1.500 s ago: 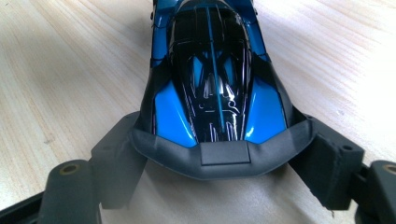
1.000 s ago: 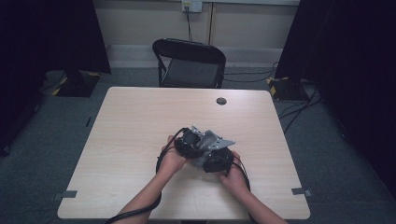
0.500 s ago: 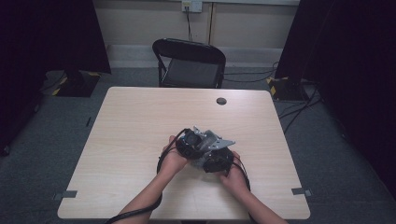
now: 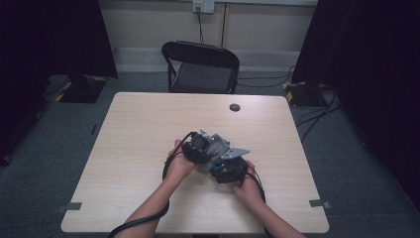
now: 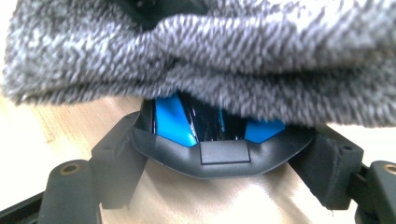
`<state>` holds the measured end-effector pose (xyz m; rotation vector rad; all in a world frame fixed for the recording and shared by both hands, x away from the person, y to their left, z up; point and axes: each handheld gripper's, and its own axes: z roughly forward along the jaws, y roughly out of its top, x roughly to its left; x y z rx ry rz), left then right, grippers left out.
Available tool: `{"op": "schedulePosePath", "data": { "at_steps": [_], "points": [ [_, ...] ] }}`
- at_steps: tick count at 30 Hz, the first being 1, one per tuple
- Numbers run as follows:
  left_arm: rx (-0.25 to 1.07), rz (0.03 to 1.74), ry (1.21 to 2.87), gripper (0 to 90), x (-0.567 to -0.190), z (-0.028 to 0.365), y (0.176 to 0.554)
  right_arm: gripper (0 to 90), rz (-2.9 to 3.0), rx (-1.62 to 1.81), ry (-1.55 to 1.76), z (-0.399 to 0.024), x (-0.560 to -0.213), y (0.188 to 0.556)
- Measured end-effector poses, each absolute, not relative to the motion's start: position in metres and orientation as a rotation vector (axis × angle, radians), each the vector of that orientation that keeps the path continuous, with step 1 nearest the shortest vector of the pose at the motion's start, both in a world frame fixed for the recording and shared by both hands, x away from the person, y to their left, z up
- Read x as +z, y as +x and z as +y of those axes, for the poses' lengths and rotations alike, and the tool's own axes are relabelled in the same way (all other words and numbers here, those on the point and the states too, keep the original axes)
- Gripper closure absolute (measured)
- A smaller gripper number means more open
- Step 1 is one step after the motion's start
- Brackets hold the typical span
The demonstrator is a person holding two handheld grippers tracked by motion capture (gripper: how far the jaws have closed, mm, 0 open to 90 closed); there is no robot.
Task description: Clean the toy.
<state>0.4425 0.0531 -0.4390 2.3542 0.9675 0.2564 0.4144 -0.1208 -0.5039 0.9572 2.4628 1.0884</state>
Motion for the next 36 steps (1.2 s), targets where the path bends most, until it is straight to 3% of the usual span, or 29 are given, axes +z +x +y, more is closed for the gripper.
{"op": "schedulePosePath", "data": {
  "at_steps": [36],
  "points": [
    [0.256, 1.14, 2.292, 78.9, -0.45, 0.09, 0.479, 23.9, 2.463, 1.089, 0.957, -0.121, -0.504, 0.414]
  ]
}}
